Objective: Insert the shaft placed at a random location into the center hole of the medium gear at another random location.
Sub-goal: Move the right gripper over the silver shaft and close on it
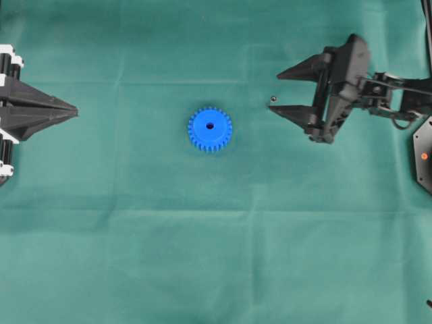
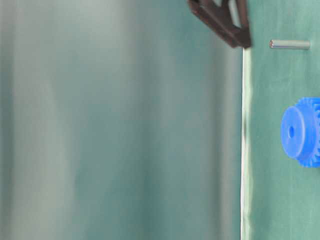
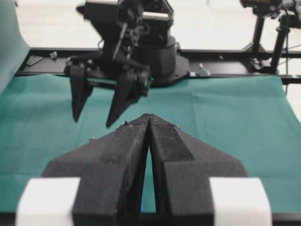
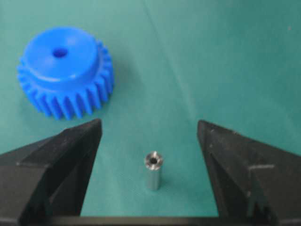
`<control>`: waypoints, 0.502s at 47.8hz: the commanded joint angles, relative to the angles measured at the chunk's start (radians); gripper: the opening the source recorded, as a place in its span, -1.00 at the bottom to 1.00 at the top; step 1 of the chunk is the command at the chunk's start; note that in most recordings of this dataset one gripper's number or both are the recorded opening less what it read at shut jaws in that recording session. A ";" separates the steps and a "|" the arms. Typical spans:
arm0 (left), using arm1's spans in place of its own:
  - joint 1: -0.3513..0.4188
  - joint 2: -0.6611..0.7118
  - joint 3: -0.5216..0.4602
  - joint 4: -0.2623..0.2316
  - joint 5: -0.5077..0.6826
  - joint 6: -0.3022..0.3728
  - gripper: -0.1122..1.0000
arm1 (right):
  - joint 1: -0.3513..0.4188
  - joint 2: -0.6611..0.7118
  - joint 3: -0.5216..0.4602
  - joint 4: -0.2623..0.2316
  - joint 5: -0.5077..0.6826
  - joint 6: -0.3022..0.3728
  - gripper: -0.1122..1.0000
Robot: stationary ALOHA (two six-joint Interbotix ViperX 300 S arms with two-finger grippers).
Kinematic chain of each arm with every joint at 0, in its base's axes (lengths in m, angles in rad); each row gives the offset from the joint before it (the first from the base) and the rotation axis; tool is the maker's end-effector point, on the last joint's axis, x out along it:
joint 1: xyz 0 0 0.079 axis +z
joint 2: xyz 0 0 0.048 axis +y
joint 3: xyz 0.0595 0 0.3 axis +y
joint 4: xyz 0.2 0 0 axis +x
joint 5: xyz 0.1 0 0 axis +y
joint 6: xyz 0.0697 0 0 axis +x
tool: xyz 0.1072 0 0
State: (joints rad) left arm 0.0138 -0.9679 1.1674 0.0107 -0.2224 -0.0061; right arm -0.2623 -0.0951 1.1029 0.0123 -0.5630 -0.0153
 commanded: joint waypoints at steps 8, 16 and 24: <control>0.005 0.003 -0.021 0.003 0.006 -0.002 -0.80 | -0.003 0.103 -0.037 0.020 -0.040 -0.011 0.76; 0.006 0.005 -0.021 0.003 0.015 -0.002 -0.80 | -0.003 0.100 -0.028 0.023 -0.046 -0.011 0.74; 0.006 0.005 -0.021 0.003 0.017 -0.002 -0.80 | -0.003 0.100 -0.028 0.023 -0.046 -0.011 0.64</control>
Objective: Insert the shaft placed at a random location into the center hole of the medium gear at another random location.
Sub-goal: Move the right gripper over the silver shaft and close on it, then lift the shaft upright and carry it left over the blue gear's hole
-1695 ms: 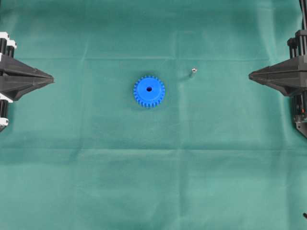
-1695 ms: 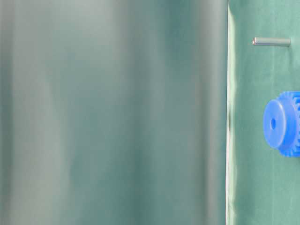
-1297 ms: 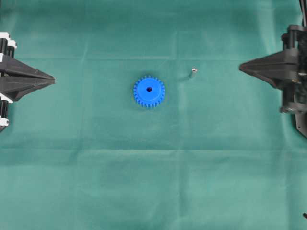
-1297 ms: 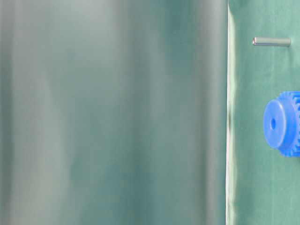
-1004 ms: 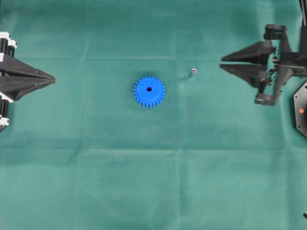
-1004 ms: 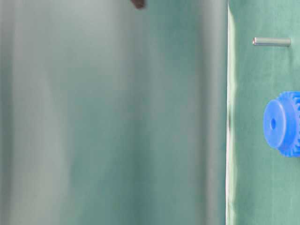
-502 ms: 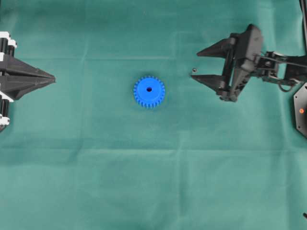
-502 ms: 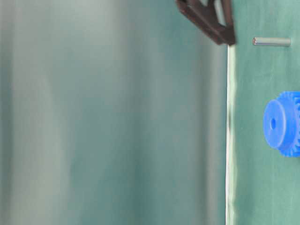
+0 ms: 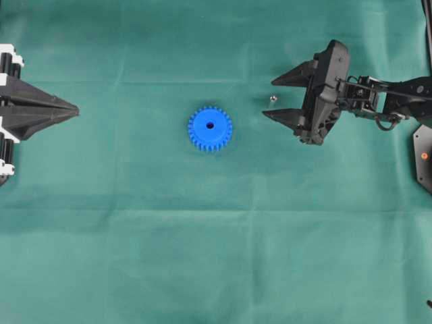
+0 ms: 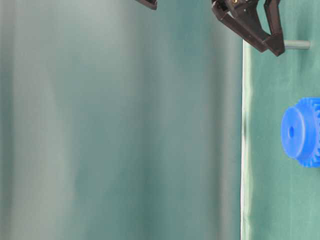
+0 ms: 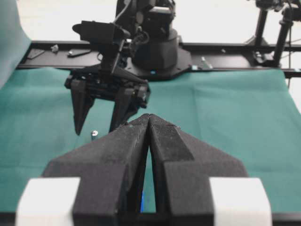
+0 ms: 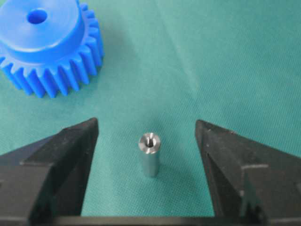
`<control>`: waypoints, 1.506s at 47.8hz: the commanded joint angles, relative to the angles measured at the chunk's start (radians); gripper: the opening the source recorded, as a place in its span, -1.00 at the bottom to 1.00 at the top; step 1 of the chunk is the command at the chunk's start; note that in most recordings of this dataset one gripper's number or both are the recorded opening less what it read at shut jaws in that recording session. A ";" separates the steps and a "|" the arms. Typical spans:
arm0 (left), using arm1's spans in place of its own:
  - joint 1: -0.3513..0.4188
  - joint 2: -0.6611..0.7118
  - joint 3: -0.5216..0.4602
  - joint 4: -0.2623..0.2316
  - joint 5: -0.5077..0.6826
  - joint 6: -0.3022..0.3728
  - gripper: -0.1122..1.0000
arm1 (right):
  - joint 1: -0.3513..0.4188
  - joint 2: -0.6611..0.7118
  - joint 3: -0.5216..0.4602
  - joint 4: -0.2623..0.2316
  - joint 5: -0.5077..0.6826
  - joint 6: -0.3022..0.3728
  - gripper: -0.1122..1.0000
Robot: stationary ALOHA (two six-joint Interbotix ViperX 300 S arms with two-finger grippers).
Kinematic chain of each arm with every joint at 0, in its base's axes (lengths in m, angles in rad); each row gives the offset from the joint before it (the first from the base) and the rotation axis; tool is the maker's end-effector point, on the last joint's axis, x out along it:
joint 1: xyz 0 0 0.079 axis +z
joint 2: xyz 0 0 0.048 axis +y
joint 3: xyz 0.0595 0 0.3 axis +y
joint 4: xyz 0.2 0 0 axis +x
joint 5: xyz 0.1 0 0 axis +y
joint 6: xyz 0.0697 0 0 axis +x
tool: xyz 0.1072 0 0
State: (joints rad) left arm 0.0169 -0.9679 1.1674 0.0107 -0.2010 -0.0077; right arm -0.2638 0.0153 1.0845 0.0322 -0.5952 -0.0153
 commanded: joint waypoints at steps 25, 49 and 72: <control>0.003 0.005 -0.021 0.003 -0.005 0.000 -0.80 | -0.002 -0.011 -0.012 -0.008 -0.012 -0.015 -0.58; 0.003 0.003 -0.021 0.003 -0.005 -0.003 -0.80 | 0.006 -0.253 -0.074 -0.008 0.222 -0.060 -0.58; 0.003 0.005 -0.023 0.003 -0.005 -0.003 -0.80 | 0.015 -0.255 -0.097 -0.008 0.264 -0.057 -0.58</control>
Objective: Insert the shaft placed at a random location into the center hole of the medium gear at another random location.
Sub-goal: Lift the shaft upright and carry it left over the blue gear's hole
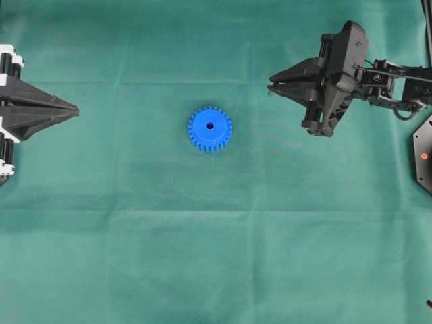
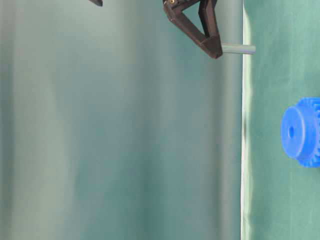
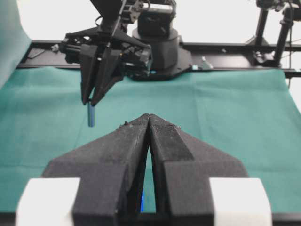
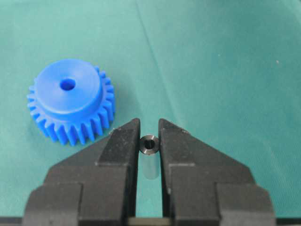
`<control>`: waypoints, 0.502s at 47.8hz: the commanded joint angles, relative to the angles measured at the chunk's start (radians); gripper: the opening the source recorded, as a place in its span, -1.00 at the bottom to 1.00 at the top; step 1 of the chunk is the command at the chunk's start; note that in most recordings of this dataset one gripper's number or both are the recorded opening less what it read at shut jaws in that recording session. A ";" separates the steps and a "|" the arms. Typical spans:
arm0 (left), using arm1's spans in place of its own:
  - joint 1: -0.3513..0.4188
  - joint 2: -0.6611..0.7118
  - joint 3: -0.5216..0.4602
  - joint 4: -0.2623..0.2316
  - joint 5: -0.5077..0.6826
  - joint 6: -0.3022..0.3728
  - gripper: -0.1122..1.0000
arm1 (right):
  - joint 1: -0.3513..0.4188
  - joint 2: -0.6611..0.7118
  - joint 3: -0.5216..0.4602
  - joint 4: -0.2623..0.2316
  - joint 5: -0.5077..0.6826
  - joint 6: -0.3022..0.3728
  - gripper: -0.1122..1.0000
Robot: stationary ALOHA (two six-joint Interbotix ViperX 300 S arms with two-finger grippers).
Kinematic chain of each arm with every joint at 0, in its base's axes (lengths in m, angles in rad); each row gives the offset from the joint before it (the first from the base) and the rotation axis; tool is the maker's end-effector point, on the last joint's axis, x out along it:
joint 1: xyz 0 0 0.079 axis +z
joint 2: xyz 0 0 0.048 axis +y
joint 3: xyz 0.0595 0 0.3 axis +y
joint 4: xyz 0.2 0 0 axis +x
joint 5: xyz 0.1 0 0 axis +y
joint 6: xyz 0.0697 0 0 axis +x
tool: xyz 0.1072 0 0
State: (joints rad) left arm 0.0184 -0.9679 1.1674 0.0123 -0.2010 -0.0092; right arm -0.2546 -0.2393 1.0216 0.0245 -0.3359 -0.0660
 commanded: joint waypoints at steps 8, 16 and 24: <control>0.003 0.005 -0.021 0.002 -0.005 -0.002 -0.80 | 0.037 0.040 -0.075 0.003 0.003 0.000 -0.58; 0.002 0.009 -0.021 0.002 -0.005 -0.002 -0.80 | 0.074 0.103 -0.143 0.006 0.005 0.000 -0.58; 0.002 0.009 -0.021 0.002 -0.005 -0.002 -0.80 | 0.110 0.172 -0.235 0.006 0.028 0.000 -0.58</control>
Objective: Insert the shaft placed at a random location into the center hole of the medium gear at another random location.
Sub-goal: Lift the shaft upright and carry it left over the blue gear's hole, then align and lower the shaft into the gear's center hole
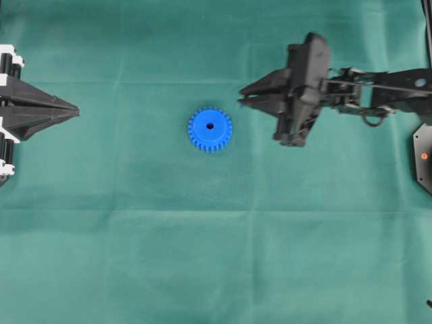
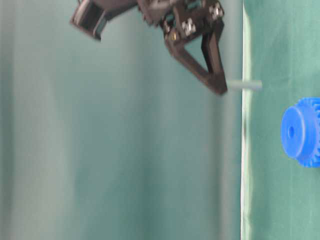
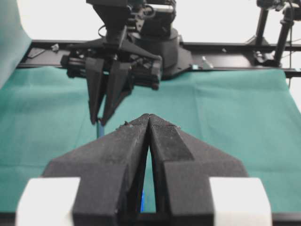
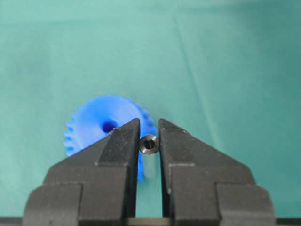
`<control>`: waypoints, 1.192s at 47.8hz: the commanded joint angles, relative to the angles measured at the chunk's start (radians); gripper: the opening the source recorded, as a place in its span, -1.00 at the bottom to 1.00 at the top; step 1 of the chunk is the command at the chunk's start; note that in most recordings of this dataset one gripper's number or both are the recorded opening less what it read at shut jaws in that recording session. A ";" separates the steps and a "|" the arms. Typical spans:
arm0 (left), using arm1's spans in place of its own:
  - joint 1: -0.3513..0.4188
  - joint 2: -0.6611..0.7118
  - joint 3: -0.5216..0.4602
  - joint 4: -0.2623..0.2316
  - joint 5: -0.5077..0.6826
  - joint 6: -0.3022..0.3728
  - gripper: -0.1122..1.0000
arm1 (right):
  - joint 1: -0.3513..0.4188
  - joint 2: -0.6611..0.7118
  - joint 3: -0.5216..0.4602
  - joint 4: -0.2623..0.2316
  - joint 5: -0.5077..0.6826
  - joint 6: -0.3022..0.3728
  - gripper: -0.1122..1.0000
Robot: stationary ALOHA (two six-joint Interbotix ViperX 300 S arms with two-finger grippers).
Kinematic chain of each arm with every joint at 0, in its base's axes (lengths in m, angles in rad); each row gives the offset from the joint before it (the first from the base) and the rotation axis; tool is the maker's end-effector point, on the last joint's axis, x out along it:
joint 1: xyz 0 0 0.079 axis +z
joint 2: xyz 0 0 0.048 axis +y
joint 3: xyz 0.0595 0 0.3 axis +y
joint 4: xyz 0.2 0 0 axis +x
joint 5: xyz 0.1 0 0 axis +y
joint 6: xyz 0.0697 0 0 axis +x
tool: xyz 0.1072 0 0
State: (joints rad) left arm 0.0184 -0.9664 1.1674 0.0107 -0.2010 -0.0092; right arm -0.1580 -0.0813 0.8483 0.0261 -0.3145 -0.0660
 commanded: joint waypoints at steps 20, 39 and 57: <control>0.003 0.009 -0.021 0.003 -0.005 -0.002 -0.80 | 0.052 0.112 -0.183 0.008 0.023 0.002 -0.58; 0.002 0.009 -0.021 0.003 -0.005 0.000 -0.80 | 0.055 0.117 -0.186 0.008 0.023 0.002 -0.58; 0.002 0.009 -0.021 0.003 -0.005 0.000 -0.80 | 0.055 0.147 -0.183 0.017 0.018 0.002 -0.58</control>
State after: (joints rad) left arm 0.0184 -0.9649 1.1674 0.0107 -0.2010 -0.0092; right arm -0.1058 0.0660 0.6826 0.0353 -0.2945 -0.0660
